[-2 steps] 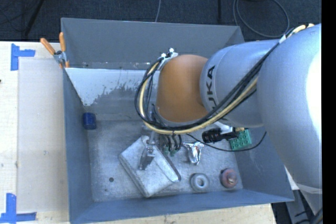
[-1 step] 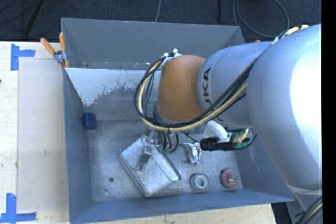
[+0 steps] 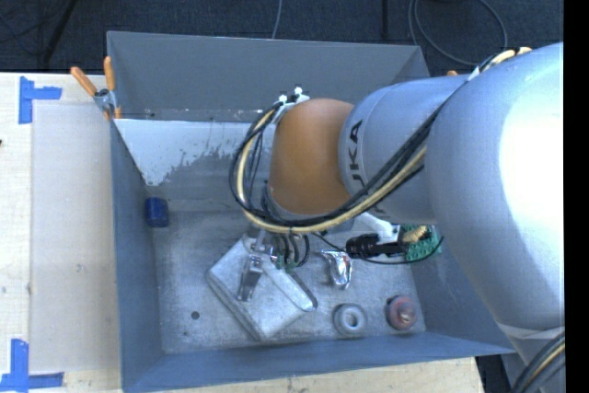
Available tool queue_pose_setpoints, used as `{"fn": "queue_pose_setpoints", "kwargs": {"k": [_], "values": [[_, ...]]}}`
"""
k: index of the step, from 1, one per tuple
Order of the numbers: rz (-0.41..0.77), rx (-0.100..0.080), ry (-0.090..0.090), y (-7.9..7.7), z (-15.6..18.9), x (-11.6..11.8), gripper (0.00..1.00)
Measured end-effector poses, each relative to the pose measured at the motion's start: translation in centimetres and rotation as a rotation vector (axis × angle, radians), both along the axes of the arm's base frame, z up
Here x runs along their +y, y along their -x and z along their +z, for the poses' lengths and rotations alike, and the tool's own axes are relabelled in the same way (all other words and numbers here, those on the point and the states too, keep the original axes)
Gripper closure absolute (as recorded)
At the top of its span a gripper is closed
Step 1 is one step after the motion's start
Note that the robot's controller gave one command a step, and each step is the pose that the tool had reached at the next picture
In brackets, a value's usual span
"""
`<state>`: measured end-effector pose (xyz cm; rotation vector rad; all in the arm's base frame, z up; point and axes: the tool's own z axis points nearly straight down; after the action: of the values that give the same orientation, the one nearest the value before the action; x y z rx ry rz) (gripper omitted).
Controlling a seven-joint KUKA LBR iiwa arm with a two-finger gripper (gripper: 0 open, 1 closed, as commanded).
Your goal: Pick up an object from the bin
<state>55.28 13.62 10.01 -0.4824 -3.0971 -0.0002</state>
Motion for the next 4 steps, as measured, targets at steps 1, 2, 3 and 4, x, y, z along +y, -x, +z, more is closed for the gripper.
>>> {"fn": "queue_pose_setpoints", "kwargs": {"k": [1, 2, 3, 4], "values": [[-0.091, -0.005, -0.005, -2.8, 0.9, -5.4, 0.00], [-0.143, -0.008, 0.003, -3.4, 1.2, -2.9, 0.00], [-0.263, -0.015, -0.004, -5.1, -0.2, -0.5, 0.00], [-0.229, -0.001, 0.004, 5.8, 4.0, -1.6, 0.00]]}}
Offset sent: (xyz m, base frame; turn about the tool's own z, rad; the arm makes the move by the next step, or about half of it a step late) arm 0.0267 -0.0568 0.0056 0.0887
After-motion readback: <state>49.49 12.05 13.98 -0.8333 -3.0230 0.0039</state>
